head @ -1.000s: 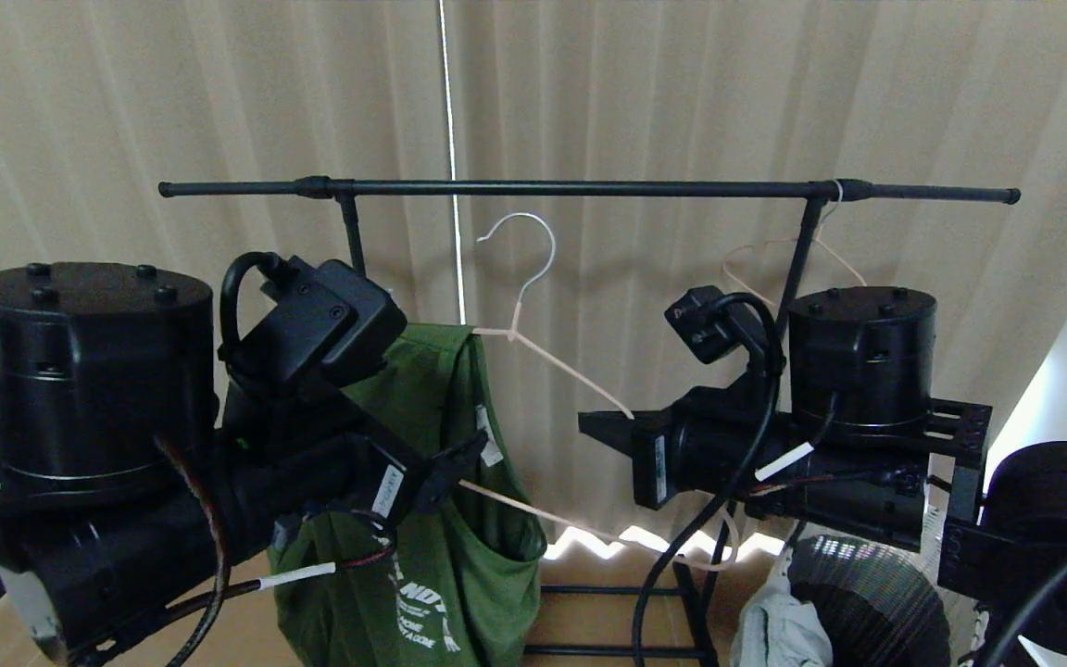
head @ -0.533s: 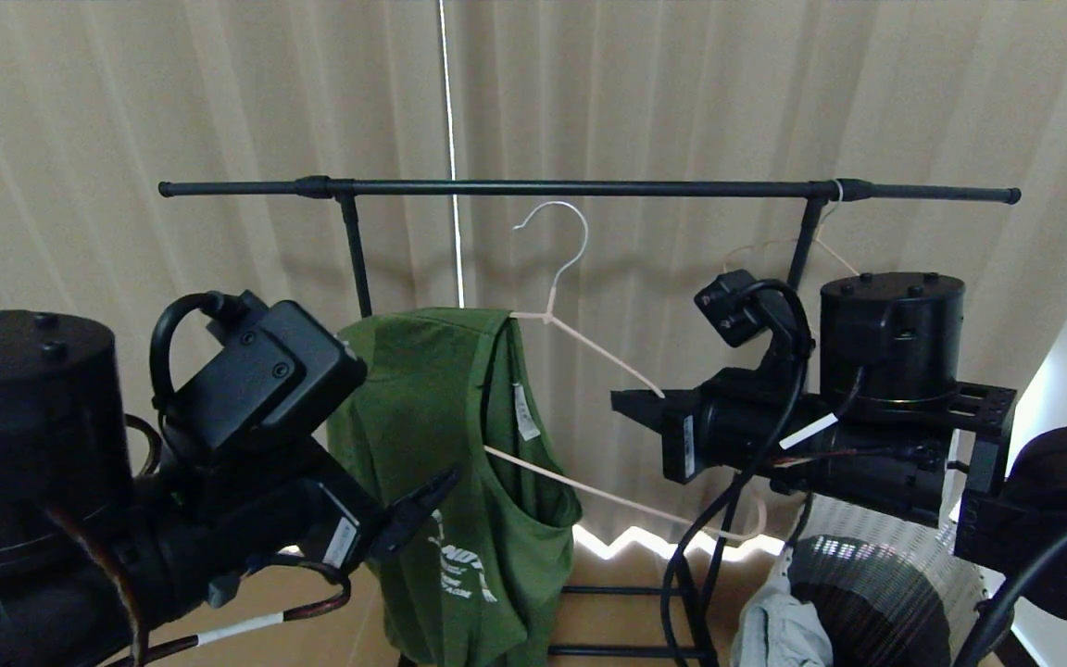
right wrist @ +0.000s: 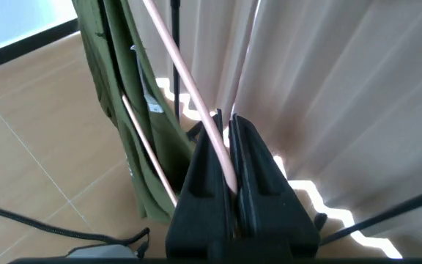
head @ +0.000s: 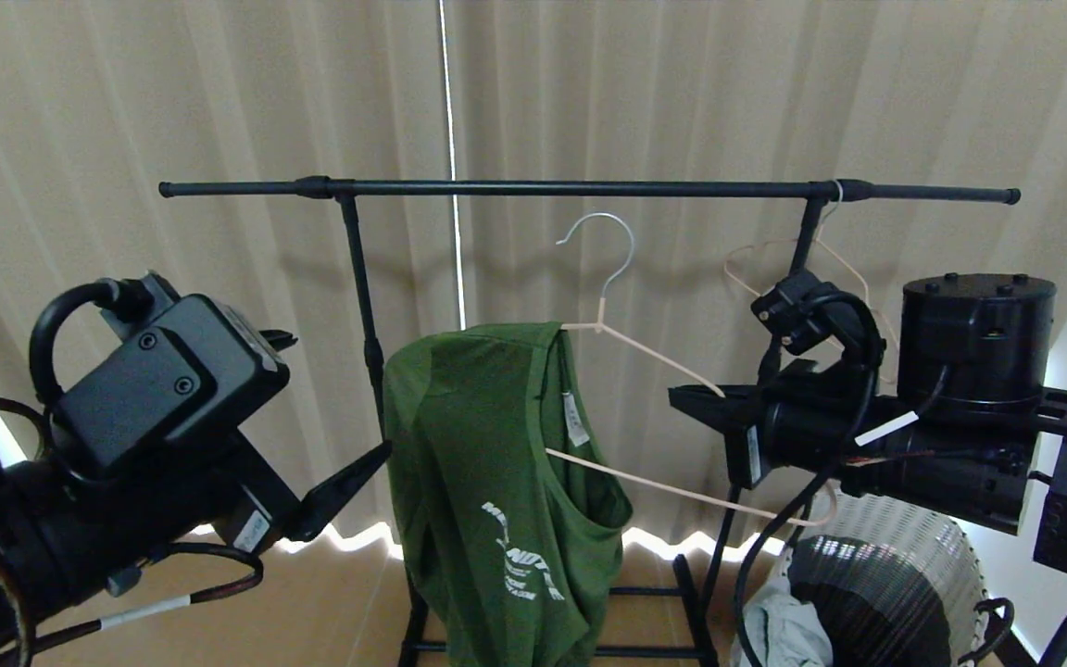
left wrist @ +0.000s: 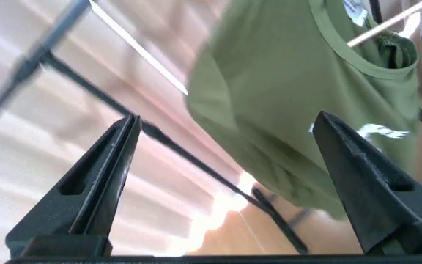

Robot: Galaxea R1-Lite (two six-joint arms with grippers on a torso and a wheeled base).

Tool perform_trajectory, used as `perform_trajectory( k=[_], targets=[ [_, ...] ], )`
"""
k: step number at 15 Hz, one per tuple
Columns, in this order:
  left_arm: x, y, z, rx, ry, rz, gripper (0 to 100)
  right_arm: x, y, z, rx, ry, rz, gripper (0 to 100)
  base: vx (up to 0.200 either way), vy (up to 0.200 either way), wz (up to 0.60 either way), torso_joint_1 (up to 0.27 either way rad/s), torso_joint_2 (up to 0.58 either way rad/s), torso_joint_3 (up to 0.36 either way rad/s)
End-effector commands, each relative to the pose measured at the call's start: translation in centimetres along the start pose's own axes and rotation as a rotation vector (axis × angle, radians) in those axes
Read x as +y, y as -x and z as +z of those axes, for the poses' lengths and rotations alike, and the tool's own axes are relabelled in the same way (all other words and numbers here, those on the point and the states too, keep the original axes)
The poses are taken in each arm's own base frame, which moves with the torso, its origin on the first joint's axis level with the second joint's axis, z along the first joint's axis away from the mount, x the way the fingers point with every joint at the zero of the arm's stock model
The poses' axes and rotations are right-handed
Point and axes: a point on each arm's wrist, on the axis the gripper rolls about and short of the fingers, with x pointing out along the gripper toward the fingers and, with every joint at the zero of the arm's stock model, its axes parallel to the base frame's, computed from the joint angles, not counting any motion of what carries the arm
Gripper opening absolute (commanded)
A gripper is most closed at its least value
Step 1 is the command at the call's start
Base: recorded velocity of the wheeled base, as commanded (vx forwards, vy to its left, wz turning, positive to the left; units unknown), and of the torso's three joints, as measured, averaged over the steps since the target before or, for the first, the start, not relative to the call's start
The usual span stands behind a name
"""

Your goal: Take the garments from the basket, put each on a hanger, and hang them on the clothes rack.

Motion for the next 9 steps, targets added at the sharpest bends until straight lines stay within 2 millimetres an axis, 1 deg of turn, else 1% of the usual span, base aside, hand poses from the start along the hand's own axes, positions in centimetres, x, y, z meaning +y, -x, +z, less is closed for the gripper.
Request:
perform_trajectory(
  k=[1, 2, 4, 7, 9],
  targets=[
    [1.0, -0.1, 0.5, -0.018, -0.015, 0.027, 100, 0.0, 0.7, -0.1, -0.002, 0.002, -0.001, 0, 0.000, 0.000, 0.00, 0.000, 0.00, 0.000],
    [1.7, -0.2, 0.8, -0.032, -0.037, 0.044, 100, 0.1, 1.2, -0.3, 0.001, 0.017, 0.001, 0, 0.000, 0.000, 0.00, 0.000, 0.00, 0.000],
    [1.9, -0.4, 1.2, -0.058, -0.071, 0.021, 100, 0.2, 1.8, -0.8, 0.007, 0.037, 0.005, 0, 0.000, 0.000, 0.00, 0.000, 0.00, 0.000],
    [1.0, -2.4, 0.8, -0.067, -0.200, -0.083, 100, 0.4, 1.7, -1.3, 0.020, 0.041, 0.016, 0, 0.000, 0.000, 0.00, 0.000, 0.00, 0.000],
    [0.6, -3.5, 0.7, -0.070, -0.237, -0.119, 100, 1.0, 1.7, -1.3, 0.019, 0.047, 0.038, 0, 0.000, 0.000, 0.00, 0.000, 0.00, 0.000]
  ],
)
